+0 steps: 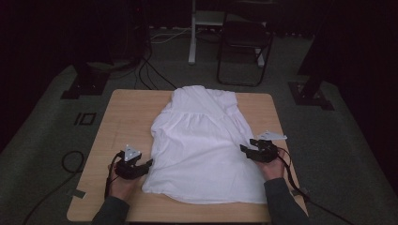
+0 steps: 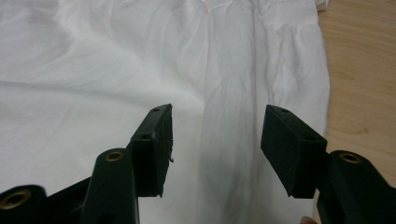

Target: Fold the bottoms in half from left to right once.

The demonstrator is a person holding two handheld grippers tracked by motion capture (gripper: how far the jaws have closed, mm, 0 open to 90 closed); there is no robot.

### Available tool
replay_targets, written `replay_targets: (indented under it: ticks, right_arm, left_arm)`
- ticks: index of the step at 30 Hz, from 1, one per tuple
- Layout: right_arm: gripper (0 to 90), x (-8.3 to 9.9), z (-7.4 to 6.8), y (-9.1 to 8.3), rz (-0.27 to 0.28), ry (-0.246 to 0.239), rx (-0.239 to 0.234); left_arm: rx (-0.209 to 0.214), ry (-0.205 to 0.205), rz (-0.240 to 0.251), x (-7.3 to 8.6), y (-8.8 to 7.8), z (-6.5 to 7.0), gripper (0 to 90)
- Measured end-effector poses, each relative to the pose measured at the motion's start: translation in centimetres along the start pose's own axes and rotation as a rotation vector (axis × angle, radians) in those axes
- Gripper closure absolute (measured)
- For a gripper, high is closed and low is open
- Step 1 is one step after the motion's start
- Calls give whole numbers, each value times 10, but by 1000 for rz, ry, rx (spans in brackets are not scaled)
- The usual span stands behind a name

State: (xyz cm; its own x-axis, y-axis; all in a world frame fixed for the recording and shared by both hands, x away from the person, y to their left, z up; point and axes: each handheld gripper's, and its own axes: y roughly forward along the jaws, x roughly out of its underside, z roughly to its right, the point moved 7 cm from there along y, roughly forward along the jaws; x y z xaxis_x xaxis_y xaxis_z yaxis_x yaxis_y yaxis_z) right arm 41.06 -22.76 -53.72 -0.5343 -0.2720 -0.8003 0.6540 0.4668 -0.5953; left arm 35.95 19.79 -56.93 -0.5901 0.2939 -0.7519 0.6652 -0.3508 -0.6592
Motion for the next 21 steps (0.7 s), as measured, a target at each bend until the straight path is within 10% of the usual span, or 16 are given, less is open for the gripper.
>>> replay_targets:
  ticks: [5, 17, 18, 19, 21]
  right_arm:
    - [411, -2, 7, 14, -24, 0, 26]
    - [324, -2, 15, 54, -109, 14, 53]
    - [359, -2, 16, 58, -128, 3, 60]
    - [610, -2, 19, 59, -145, -24, 91]
    - [823, -3, 31, 53, -137, 17, 134]
  left_arm:
    - [-18, 40, -16, -16, 8, -1, 433]
    - [56, -30, -119, -68, 81, -7, 457]
    - [80, -23, -144, -66, 87, -7, 457]
    - [70, -15, -146, -65, 87, -8, 678]
    - [59, -37, -116, -64, 79, -17, 829]
